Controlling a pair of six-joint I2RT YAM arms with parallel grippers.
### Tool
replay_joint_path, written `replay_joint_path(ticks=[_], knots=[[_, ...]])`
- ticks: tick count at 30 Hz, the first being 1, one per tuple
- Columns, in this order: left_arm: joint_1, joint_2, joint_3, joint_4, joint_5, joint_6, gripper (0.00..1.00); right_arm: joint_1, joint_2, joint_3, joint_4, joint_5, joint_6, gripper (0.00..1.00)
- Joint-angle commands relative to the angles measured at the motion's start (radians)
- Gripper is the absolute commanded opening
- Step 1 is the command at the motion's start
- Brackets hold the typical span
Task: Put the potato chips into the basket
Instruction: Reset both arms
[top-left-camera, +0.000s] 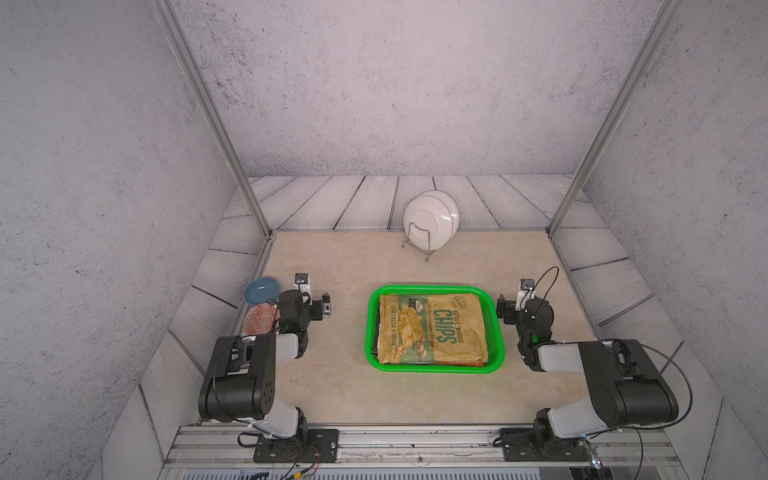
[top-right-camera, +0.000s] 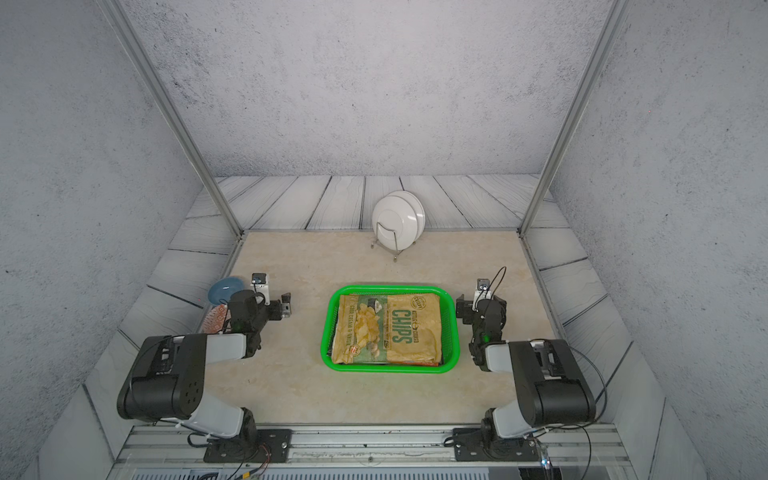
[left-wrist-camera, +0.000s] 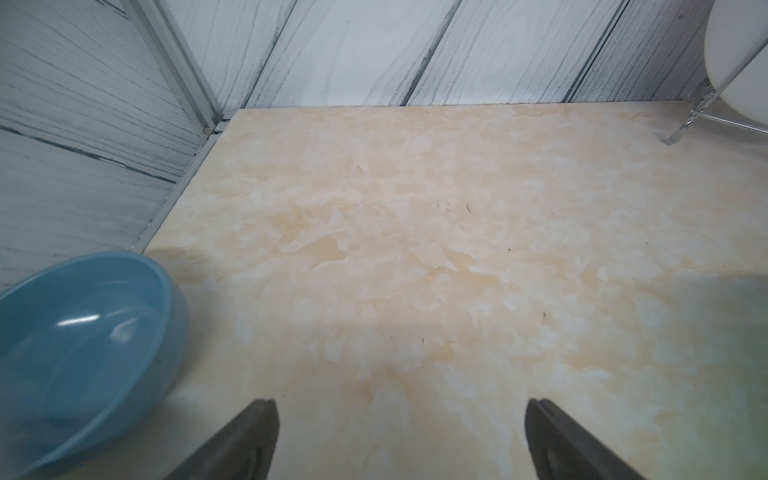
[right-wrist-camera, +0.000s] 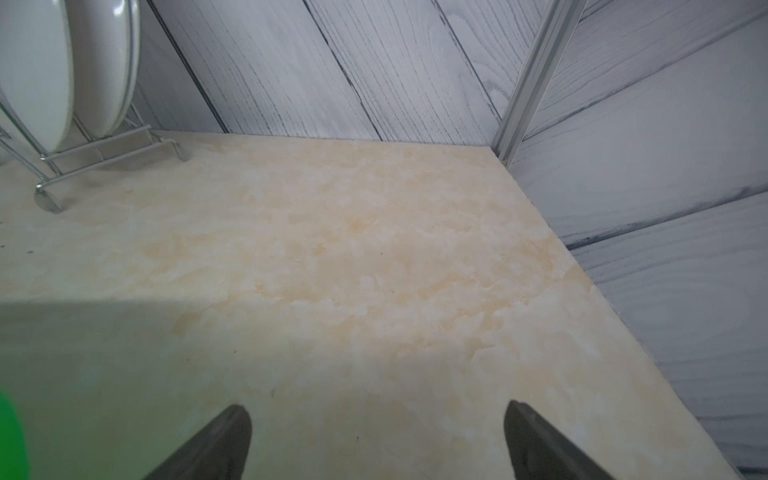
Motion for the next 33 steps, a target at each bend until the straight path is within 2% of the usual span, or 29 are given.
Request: replay_joint_path(ticks=[1,3,4,8,33], knots=[[0.007,-0.006,0.017,0.022,-0.007,-0.005,0.99,-0.012,0.011,0.020,0.034,-0.019,0.017,0.99],[0.007,-0.005,0.017,0.022,-0.006,-0.005,0.99,-0.023,-0.008,0.106,-0.157,-0.007,0.042,0.99],[0.006,-0.007,0.017,0.020,-0.006,-0.006,0.99,-0.026,0.008,0.128,-0.169,-0.007,0.046,0.99],[0.007,-0.007,0.016,0.020,-0.006,-0.004,0.99,-0.032,0.035,0.088,-0.045,-0.013,0.042,0.99],[0.007,-0.007,0.016,0.021,-0.007,-0.006,0.99,-0.030,0.034,0.099,-0.073,-0.013,0.041,0.99]])
